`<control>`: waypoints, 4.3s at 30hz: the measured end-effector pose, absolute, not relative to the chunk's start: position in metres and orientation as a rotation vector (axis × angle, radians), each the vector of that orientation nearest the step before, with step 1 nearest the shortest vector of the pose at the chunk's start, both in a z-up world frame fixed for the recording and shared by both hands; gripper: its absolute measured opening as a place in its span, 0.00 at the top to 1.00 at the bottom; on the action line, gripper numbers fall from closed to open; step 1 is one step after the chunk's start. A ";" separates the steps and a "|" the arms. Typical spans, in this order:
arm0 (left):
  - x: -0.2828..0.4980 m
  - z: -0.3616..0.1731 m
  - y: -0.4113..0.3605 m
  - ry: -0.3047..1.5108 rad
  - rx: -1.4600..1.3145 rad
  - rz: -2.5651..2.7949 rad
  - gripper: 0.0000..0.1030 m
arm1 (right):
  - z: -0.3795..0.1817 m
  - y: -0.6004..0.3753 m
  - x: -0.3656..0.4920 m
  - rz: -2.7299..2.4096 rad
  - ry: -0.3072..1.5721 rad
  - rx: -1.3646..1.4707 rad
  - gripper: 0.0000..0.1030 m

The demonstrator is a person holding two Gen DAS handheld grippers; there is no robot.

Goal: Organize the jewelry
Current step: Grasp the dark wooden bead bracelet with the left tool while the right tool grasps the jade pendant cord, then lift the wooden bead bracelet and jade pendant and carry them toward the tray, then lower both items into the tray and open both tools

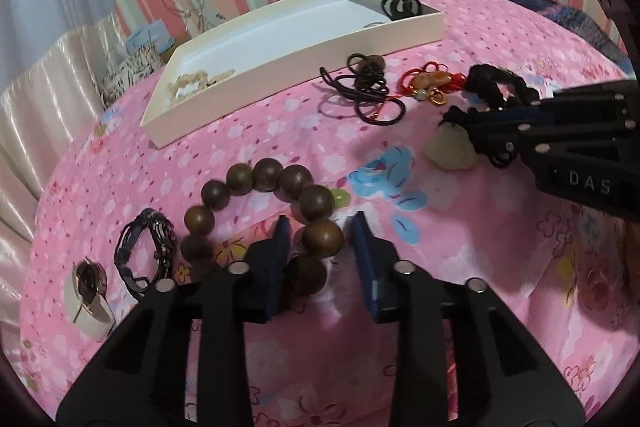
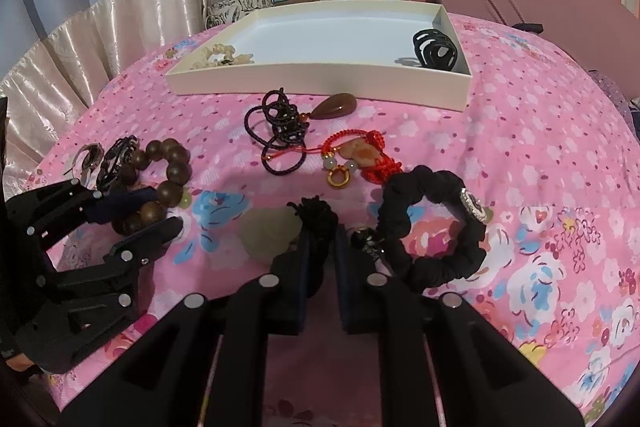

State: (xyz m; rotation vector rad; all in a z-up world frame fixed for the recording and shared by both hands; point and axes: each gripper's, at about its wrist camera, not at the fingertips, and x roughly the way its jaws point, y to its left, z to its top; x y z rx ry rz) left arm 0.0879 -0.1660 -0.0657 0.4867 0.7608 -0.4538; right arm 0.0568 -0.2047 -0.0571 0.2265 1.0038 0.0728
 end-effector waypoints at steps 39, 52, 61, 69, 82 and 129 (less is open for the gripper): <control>0.080 -0.052 -0.141 0.698 0.390 -0.430 0.82 | -0.042 -0.201 0.045 0.095 0.903 0.189 0.93; 0.070 -0.040 -0.124 0.632 0.332 -0.419 0.82 | -0.035 -0.201 0.037 0.065 0.840 0.163 0.93; 0.063 -0.031 -0.111 0.587 0.275 -0.446 0.82 | -0.026 -0.198 0.030 0.047 0.789 0.142 0.93; 0.062 -0.025 -0.100 0.567 0.219 -0.450 0.82 | -0.012 -0.196 0.015 0.077 0.687 0.133 0.93; 0.100 0.028 -0.064 0.564 0.004 -0.572 0.82 | 0.026 -0.212 0.036 0.082 0.576 0.231 0.93; 0.284 -0.046 -0.166 0.782 0.124 -0.401 0.77 | -0.063 -0.260 0.202 -0.001 0.893 0.304 0.90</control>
